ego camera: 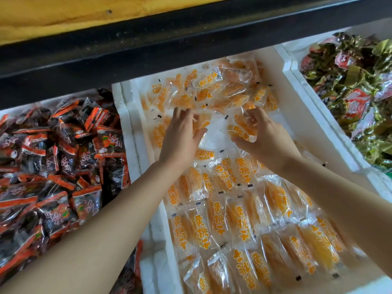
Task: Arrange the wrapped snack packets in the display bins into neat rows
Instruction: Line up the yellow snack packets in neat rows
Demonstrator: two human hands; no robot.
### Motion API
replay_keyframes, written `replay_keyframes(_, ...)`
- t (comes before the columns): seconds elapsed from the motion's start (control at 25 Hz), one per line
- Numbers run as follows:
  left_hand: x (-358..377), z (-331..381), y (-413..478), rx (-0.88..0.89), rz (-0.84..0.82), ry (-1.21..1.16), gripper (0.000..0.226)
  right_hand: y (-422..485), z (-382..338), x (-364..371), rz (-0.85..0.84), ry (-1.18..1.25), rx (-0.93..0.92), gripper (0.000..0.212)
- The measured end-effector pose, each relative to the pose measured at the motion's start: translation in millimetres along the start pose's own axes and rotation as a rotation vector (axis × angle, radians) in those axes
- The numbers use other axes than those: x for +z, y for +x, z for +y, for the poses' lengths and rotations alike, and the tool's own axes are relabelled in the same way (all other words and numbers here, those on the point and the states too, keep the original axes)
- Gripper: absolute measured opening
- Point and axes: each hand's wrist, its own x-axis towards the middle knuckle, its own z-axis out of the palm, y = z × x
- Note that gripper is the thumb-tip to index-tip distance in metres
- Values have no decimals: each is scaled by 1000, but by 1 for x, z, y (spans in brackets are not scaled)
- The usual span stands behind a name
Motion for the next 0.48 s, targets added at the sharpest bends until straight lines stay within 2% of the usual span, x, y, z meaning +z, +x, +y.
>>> replay_keyframes(0.2,-22,31,-62,-62,-88,-242,33,-58,-25,-16,-67,135,70,48)
replay_keyframes(0.36,-28,40,-123,-226,-236,-347,25,-125,-30,0,-255,193,164,48)
replay_keyframes(0.48,-31,49,-170,-394,-372,-425,23,-162,-32,12,-361,130,231,48)
